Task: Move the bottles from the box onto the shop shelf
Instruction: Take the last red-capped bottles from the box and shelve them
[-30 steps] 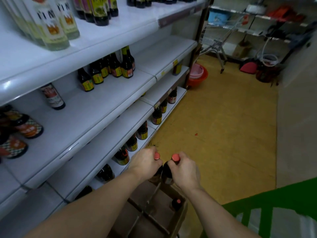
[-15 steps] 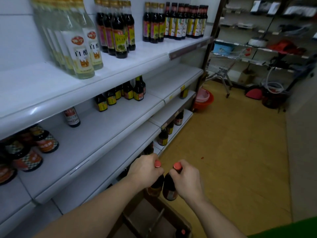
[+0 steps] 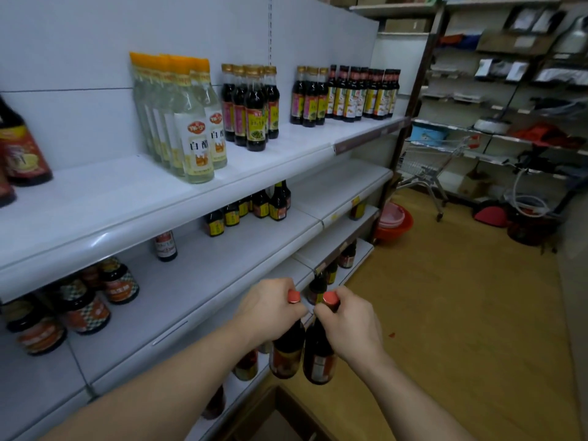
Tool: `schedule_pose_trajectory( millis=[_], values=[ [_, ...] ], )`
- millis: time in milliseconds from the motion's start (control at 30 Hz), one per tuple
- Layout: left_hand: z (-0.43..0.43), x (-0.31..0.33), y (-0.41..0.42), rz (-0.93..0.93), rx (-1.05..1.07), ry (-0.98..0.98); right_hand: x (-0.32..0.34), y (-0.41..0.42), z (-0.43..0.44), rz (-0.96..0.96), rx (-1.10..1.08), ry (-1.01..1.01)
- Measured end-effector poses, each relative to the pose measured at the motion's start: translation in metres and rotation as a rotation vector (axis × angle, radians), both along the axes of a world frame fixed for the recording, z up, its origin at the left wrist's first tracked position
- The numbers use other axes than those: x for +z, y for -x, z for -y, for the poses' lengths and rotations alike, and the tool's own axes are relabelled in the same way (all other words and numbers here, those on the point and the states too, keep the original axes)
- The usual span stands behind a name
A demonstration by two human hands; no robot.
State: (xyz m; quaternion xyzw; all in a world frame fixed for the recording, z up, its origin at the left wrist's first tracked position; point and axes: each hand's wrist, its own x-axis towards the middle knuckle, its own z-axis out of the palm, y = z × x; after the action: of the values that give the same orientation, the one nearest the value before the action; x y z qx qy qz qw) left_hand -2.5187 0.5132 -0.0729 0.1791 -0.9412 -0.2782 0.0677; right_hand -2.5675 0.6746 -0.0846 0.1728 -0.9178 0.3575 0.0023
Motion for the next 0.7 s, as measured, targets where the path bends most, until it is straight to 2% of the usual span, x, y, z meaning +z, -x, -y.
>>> schedule_pose_trajectory(
  millis=[167, 700],
  values=[
    [0.015, 0.028, -0.003, -0.036, 0.043, 0.055, 0.029, 0.003, 0.017, -0.026, 0.026, 0.014],
    [0.076, 0.092, -0.023, -0.181, 0.112, 0.045, 0.096, 0.01, 0.081, -0.104, 0.175, 0.132]
  ],
)
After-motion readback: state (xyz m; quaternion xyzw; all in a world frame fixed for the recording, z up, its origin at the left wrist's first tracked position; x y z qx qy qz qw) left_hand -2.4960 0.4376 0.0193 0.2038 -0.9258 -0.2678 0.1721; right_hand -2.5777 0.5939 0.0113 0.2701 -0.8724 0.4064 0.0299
